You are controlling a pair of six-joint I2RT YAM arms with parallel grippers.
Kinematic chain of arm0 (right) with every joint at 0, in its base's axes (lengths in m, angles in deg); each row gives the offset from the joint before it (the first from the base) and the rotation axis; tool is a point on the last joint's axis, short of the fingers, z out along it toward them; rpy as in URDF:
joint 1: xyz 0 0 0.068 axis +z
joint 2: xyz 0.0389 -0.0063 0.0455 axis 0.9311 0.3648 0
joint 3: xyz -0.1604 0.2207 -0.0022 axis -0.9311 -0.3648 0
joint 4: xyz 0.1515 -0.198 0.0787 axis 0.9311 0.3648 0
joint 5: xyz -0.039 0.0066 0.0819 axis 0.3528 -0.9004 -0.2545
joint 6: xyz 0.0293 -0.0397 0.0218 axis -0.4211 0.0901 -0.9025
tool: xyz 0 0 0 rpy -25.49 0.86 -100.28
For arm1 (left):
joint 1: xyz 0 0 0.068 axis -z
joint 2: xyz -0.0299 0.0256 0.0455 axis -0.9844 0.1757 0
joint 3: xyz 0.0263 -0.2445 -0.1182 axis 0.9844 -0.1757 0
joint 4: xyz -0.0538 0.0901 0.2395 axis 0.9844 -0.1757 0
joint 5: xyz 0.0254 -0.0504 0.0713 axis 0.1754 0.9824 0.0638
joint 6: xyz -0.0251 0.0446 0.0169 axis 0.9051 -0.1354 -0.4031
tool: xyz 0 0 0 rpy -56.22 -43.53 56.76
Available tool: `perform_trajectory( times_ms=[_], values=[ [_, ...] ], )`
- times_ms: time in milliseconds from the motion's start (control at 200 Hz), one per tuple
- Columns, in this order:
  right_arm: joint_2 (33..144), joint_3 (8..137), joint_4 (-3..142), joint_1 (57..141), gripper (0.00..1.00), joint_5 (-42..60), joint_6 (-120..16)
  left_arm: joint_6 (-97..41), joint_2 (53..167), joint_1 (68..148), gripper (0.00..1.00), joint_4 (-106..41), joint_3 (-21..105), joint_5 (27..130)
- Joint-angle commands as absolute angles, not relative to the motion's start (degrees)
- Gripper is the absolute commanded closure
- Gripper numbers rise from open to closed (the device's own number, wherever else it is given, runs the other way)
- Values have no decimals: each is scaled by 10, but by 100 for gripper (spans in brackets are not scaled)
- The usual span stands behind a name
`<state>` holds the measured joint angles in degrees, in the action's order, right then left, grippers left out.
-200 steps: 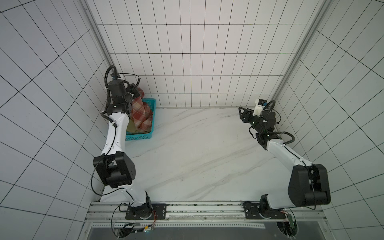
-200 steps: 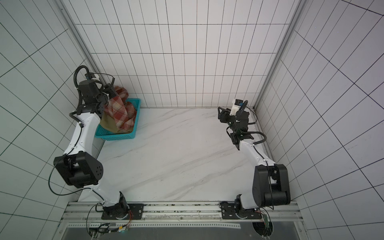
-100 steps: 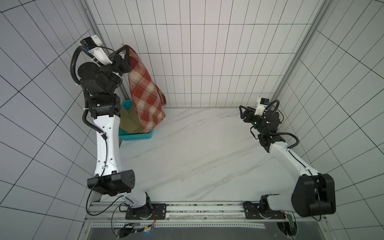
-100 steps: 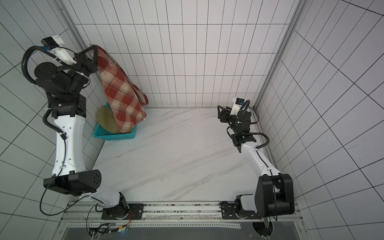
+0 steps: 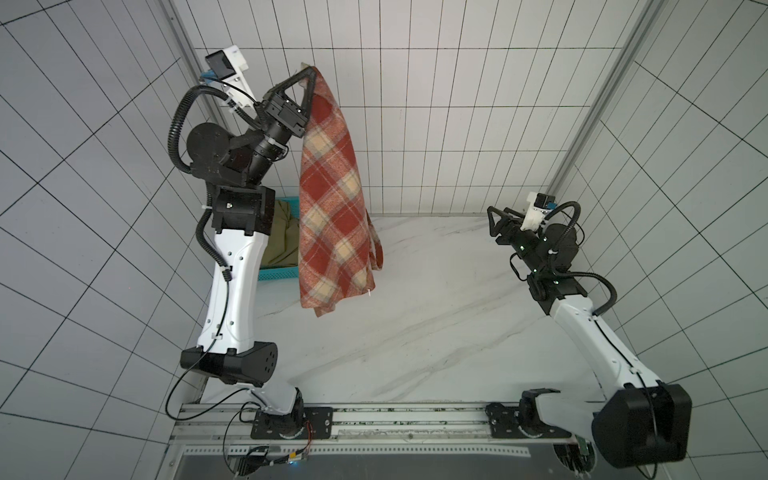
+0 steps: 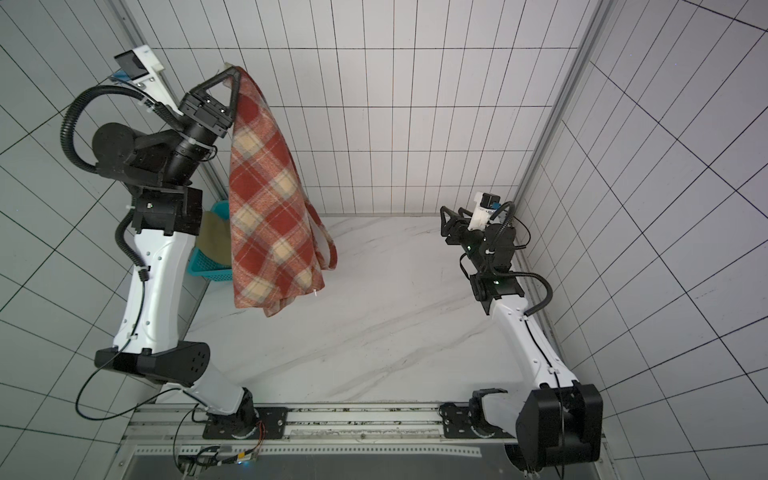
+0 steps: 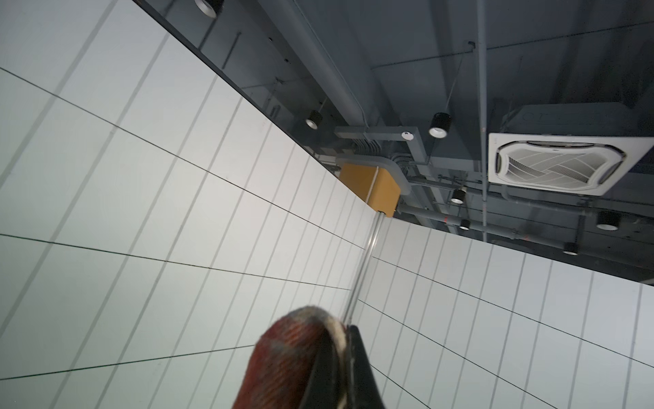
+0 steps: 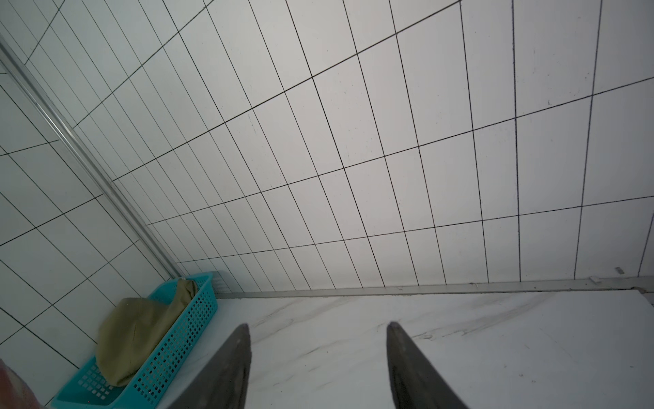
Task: Fold and stack skirts
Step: Pick up the skirt from the basket, then place the skirt at the center of the table.
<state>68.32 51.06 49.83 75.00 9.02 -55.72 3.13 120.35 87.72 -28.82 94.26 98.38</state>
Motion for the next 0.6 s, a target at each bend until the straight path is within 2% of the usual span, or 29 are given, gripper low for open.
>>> perform_trajectory(
  times_ms=[0, 345, 450, 525, 595],
  values=[
    [669, 515, 530, 755, 40, 106, -537, 51, 1219, 921, 100, -243, 903, 984],
    [649, 509, 560, 756, 39, 107, -522, 47, 1241, 1031, 100, -193, 841, 1020],
    [656, 503, 552, 757, 40, 93, -531, 74, 1193, 1049, 100, -127, 701, 1032],
    [666, 502, 550, 758, 40, 84, -533, 89, 1125, 1050, 100, -70, 538, 1007],
    [678, 500, 551, 761, 41, 80, -533, 39, 1052, 1050, 100, -103, 421, 972]
  ],
)
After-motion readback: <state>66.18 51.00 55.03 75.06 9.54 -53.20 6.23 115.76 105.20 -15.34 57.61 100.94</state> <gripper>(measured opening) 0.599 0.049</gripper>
